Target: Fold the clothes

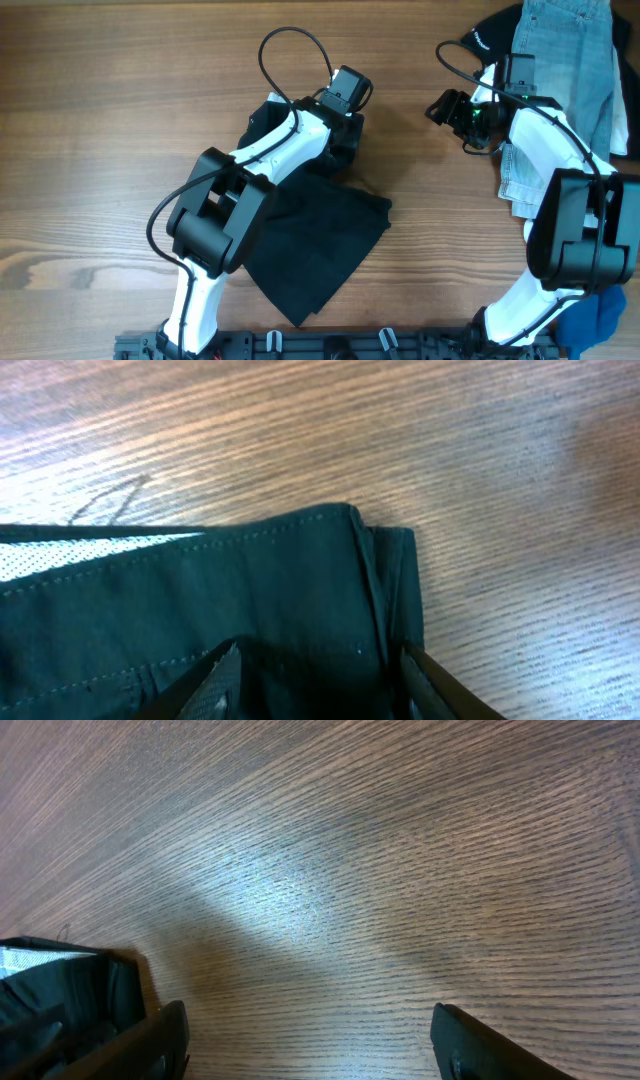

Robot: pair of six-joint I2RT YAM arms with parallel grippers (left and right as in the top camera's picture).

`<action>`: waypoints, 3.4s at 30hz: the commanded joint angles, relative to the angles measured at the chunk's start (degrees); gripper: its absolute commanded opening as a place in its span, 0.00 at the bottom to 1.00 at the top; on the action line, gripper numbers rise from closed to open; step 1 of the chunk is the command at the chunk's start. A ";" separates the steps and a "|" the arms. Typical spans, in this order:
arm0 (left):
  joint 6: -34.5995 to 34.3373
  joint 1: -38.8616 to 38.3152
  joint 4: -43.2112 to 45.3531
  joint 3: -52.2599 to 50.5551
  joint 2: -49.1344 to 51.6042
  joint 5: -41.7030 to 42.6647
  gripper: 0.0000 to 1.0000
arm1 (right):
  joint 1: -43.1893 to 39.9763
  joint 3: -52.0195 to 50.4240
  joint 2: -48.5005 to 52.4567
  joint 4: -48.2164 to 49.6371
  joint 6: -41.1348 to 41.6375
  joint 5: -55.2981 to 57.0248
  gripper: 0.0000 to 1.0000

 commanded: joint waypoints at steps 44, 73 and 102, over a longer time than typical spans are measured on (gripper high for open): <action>-5.75 1.25 -5.33 0.66 -26.82 -11.13 0.04 | 17.53 0.68 8.74 22.32 15.04 -8.33 0.77; -7.43 12.39 -11.50 0.66 -50.99 -11.08 0.04 | 1.79 14.78 -5.53 7.54 -1.77 -10.16 0.04; -0.98 18.18 -17.03 1.31 -90.55 -11.30 0.04 | -4.22 46.80 -59.89 -47.23 -14.58 17.33 0.04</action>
